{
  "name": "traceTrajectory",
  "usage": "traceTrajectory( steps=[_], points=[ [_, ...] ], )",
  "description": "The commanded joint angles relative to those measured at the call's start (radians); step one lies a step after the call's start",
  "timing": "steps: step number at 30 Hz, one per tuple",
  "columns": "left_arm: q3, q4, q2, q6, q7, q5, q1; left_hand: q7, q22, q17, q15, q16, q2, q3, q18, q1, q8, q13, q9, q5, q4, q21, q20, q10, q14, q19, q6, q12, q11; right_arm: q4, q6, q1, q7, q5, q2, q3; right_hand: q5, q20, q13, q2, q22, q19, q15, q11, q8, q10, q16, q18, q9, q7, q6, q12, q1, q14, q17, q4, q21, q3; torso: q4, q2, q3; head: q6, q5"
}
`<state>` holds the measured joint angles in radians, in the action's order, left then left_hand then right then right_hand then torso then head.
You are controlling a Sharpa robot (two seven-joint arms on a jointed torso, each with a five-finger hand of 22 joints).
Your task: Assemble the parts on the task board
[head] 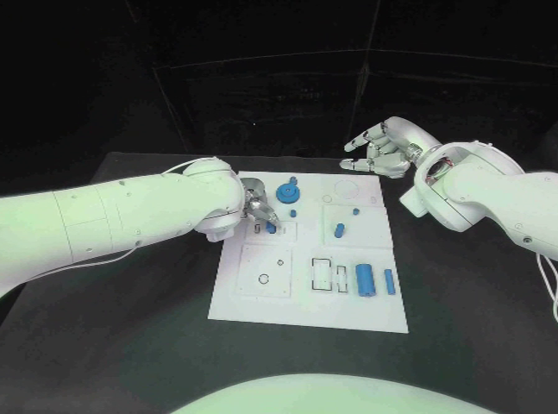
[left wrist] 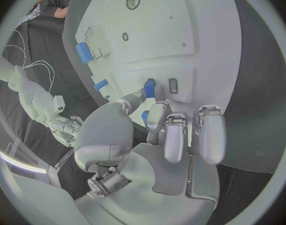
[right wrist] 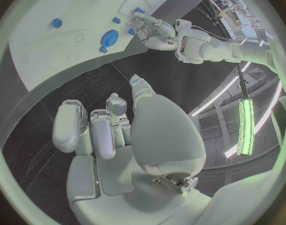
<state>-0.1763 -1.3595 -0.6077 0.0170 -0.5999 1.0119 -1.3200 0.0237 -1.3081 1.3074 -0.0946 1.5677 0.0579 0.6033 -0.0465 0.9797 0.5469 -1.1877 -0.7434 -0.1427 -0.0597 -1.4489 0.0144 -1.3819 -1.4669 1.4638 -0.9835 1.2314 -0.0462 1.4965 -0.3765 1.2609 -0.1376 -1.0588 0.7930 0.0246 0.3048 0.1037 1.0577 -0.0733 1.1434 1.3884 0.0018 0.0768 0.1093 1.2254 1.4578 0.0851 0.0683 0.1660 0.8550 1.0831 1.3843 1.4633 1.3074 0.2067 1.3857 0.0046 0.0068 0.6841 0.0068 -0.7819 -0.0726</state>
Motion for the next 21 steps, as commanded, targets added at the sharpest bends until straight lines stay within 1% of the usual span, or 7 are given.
traceTrajectory(
  steps=[1, 5, 12, 17, 21],
  points=[
    [-0.002, 0.007, 0.001, 0.029, -0.018, 0.003, 0.000, -0.004, -0.096, 0.263, -0.010, 0.003, 0.003, -0.017, 0.009, -0.012, 0.003, -0.004, -0.004, 0.003, 0.001, -0.005, -0.008, -0.006, -0.104, 0.049, -0.004, 0.008, -0.002, 0.001, 0.004, 0.002, 0.005, -0.003, -0.001, 0.001, 0.005, -0.003, -0.001, 0.003, -0.001, -0.006, -0.006, -0.002, 0.004, -0.006, -0.006, -0.003, 0.000, -0.001, 0.008, -0.007, 0.009, 0.063, 0.075, 0.000, -0.006, -0.004, -0.0004, 0.000, -0.0003, -0.001, 0.000],
    [-0.002, 0.011, 0.003, 0.027, -0.018, 0.003, 0.000, -0.006, -0.103, 0.263, -0.011, 0.003, 0.007, -0.065, 0.010, -0.025, 0.002, -0.010, -0.010, 0.004, 0.020, -0.010, -0.009, -0.009, -0.104, 0.052, -0.012, 0.014, -0.004, 0.001, 0.004, 0.002, 0.005, -0.003, -0.001, 0.001, 0.006, -0.003, -0.001, 0.003, -0.002, -0.006, -0.006, -0.002, 0.004, -0.006, -0.006, -0.003, 0.000, -0.001, 0.008, -0.007, 0.009, 0.063, 0.074, 0.000, -0.006, -0.004, 0.0008, 0.000, -0.0001, -0.001, 0.002],
    [-0.002, 0.016, 0.005, 0.022, -0.019, 0.003, -0.001, -0.008, -0.113, 0.263, -0.013, 0.003, 0.005, -0.136, 0.012, -0.044, 0.002, -0.020, -0.021, 0.004, 0.054, -0.016, -0.012, -0.014, -0.104, 0.056, -0.022, 0.023, -0.005, 0.000, 0.005, 0.002, 0.005, -0.003, -0.002, 0.001, 0.005, -0.003, -0.001, 0.003, -0.002, -0.006, -0.006, -0.002, 0.004, -0.006, -0.006, -0.002, 0.000, -0.001, 0.008, -0.007, 0.008, 0.063, 0.075, 0.001, -0.006, -0.006, 0.0011, 0.000, -0.0009, -0.002, 0.002],
    [-0.002, 0.017, 0.009, 0.015, -0.019, 0.003, -0.001, -0.009, -0.120, 0.263, -0.013, 0.003, 0.003, -0.195, 0.014, -0.074, 0.006, -0.025, -0.030, 0.005, 0.089, -0.019, -0.013, -0.016, -0.104, 0.058, -0.027, 0.028, -0.006, -0.001, 0.004, 0.002, 0.005, -0.003, -0.002, 0.001, 0.005, -0.003, 0.000, 0.002, -0.001, -0.006, -0.006, -0.002, 0.004, -0.005, -0.006, -0.003, 0.000, -0.001, 0.008, -0.005, 0.008, 0.064, 0.076, 0.002, -0.006, -0.006, 0.0002, 0.000, -0.0011, -0.002, 0.002],
    [-0.002, 0.019, 0.010, 0.008, -0.019, 0.003, -0.001, -0.009, -0.122, 0.263, -0.014, 0.003, 0.003, -0.236, 0.014, -0.085, 0.007, -0.027, -0.036, 0.006, 0.109, -0.020, -0.013, -0.018, -0.104, 0.059, -0.028, 0.031, -0.006, -0.001, 0.004, 0.002, 0.006, -0.003, -0.002, 0.001, 0.004, -0.003, -0.001, 0.002, -0.002, -0.006, -0.006, -0.002, 0.004, -0.006, -0.006, -0.003, 0.000, -0.001, 0.008, -0.007, 0.006, 0.064, 0.076, 0.003, -0.006, -0.008, -0.0003, 0.000, -0.0008, -0.002, 0.003]
  ],
)
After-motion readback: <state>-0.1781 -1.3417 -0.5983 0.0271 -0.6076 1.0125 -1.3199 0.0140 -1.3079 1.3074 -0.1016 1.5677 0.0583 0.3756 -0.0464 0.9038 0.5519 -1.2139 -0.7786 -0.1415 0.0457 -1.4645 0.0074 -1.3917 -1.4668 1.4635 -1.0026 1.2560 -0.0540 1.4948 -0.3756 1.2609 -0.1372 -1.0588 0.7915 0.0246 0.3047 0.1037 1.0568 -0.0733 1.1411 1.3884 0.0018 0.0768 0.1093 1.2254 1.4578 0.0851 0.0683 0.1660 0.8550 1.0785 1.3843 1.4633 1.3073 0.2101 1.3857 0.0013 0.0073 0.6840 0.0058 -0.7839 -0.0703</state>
